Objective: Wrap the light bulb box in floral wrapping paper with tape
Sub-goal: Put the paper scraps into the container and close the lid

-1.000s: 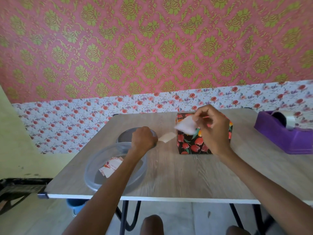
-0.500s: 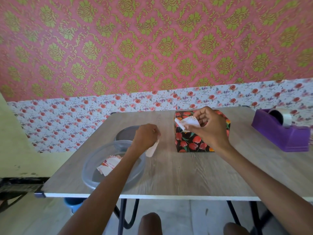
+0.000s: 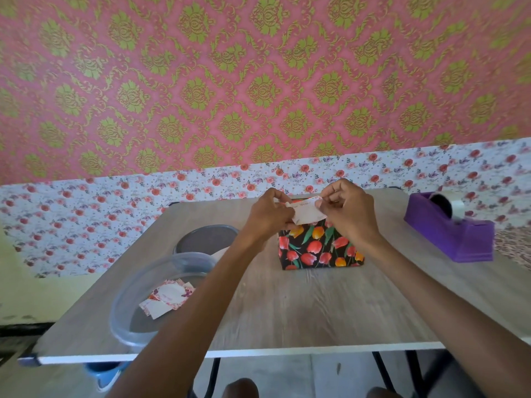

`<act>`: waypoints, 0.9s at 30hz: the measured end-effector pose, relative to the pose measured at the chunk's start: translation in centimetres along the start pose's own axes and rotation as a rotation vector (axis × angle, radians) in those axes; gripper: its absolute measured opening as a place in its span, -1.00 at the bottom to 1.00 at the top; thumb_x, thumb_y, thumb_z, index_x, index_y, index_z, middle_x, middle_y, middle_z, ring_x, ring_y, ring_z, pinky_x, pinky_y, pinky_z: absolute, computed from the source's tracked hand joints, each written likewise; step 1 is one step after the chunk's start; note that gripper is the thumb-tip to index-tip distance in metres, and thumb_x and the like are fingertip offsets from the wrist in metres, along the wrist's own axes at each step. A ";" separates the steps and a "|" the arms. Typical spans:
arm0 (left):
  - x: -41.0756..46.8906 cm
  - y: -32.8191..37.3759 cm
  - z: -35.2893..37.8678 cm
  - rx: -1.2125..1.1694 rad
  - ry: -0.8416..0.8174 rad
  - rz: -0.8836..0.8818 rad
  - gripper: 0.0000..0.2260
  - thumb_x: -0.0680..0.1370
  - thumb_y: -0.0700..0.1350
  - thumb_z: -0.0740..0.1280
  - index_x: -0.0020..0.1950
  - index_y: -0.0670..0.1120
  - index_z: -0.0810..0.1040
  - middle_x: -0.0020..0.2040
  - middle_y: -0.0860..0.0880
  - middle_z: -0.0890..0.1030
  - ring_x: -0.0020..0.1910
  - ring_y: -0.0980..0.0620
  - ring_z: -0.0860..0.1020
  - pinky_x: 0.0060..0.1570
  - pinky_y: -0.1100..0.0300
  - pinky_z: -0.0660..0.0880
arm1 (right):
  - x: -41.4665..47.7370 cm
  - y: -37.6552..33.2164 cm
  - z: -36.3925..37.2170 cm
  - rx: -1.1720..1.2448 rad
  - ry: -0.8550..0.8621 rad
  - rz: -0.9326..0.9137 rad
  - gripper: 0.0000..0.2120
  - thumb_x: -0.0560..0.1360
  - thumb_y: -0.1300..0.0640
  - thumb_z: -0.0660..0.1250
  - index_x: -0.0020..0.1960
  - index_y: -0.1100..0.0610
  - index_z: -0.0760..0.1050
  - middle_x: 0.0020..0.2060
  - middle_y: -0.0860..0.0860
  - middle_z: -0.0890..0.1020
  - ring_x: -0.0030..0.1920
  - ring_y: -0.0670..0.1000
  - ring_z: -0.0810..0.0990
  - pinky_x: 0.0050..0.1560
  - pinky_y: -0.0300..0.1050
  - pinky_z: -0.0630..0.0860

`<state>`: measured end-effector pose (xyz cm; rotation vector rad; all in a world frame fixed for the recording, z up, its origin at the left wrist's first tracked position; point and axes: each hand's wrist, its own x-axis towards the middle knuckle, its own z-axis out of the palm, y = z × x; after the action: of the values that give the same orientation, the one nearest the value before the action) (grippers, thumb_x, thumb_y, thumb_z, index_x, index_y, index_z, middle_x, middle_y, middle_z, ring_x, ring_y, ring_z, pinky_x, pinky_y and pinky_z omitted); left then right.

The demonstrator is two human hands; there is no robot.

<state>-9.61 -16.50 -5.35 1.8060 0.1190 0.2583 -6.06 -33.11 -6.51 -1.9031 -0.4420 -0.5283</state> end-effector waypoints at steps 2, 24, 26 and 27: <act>1.2 0.4 0.7 0.048 0.013 0.005 -0.85 0.59 -0.29 0.25 0.15 -0.17 0.44 0.02 -0.07 0.55 -0.06 0.00 0.62 -0.22 0.19 0.64 | 1.2 0.0 -0.2 0.025 -0.001 0.073 -0.86 0.46 0.18 0.49 -0.04 0.12 0.55 -0.27 -0.08 0.65 -0.32 -0.14 0.63 -0.29 -0.34 0.52; 7.1 1.4 2.4 0.508 0.060 0.108 -0.75 0.44 -0.38 0.35 0.01 -0.14 0.70 0.15 -0.18 0.65 -0.35 -0.02 0.58 -0.55 0.28 0.41 | 7.3 2.9 0.0 -0.046 -0.086 0.380 -0.81 0.40 0.32 0.50 -0.26 0.06 0.65 -0.02 0.03 0.70 -0.04 -0.06 0.62 -0.10 -0.25 0.55; 7.2 1.3 2.2 0.501 0.107 0.122 -0.80 0.40 -0.38 0.40 -0.08 -0.14 0.69 0.17 -0.19 0.64 -0.37 -0.02 0.61 -0.51 0.22 0.49 | 7.3 3.1 -0.2 -0.037 -0.105 0.370 -0.80 0.40 0.32 0.50 -0.28 0.04 0.64 -0.05 0.04 0.70 -0.13 -0.07 0.63 -0.12 -0.23 0.58; 7.2 1.3 2.1 0.506 0.121 0.131 -0.81 0.39 -0.39 0.41 -0.13 -0.12 0.67 0.22 -0.18 0.62 -0.38 -0.01 0.61 -0.53 0.23 0.46 | 7.3 3.2 -0.2 -0.032 -0.112 0.366 -0.79 0.40 0.32 0.51 -0.29 0.03 0.63 -0.07 0.04 0.71 -0.14 -0.06 0.64 -0.09 -0.21 0.61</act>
<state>-2.18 -17.28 -3.73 2.3048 0.1618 0.4628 1.72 -34.03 -4.83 -1.9920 -0.1498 -0.1891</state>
